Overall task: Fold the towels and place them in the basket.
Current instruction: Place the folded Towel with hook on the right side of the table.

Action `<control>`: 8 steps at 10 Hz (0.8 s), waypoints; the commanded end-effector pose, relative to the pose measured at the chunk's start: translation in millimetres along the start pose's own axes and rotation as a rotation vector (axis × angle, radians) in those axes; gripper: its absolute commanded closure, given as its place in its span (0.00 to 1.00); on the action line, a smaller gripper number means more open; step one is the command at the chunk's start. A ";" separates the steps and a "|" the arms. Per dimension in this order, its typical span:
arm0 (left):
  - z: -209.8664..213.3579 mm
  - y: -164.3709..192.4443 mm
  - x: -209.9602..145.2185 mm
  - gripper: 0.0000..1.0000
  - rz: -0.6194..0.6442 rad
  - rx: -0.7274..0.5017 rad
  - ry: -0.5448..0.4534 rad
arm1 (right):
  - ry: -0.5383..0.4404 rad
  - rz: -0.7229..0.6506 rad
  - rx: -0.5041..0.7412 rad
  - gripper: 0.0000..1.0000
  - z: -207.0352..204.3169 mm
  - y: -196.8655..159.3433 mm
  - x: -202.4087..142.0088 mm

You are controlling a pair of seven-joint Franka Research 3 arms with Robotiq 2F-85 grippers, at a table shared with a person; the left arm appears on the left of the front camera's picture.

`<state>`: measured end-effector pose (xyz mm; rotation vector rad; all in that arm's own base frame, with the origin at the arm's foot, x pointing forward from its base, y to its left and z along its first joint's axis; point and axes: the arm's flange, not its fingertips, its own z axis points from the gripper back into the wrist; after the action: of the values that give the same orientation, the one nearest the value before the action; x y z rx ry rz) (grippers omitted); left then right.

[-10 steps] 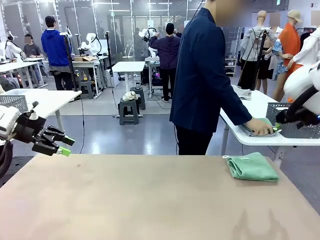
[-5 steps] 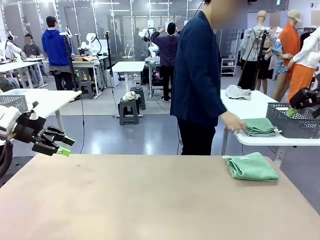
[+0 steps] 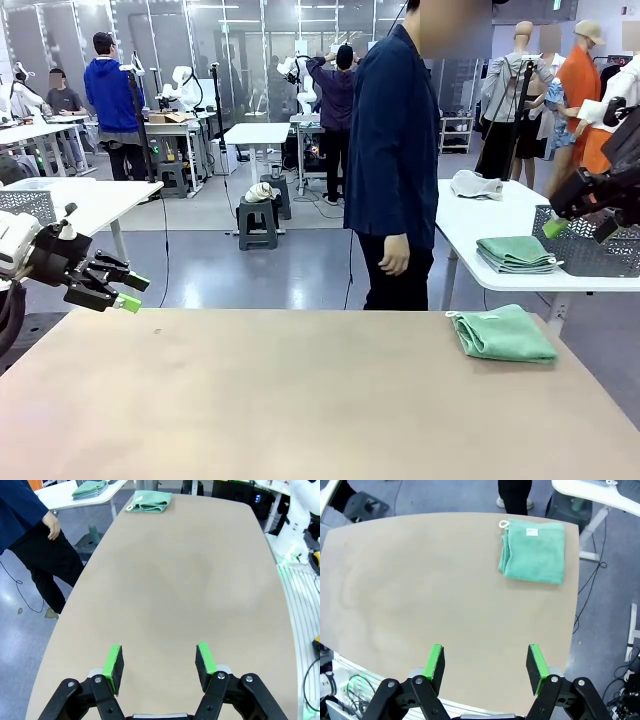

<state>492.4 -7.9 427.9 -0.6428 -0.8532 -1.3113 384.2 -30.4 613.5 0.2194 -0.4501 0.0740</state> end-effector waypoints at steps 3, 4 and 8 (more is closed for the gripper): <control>1.0 0.0 1.1 0.26 -0.002 0.001 -0.005 | 0.000 0.000 0.000 0.18 0.0 0.0 0.0; 1.0 0.0 1.1 0.26 -0.002 0.001 -0.005 | 0.000 0.000 0.000 0.18 0.0 0.0 0.0; 1.0 0.0 1.1 0.26 -0.002 0.001 -0.005 | 0.000 0.000 0.000 0.18 0.0 0.0 0.0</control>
<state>492.4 -7.9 427.9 -0.6428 -0.8531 -1.3113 384.2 -31.2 615.7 0.2172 -0.4492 0.0816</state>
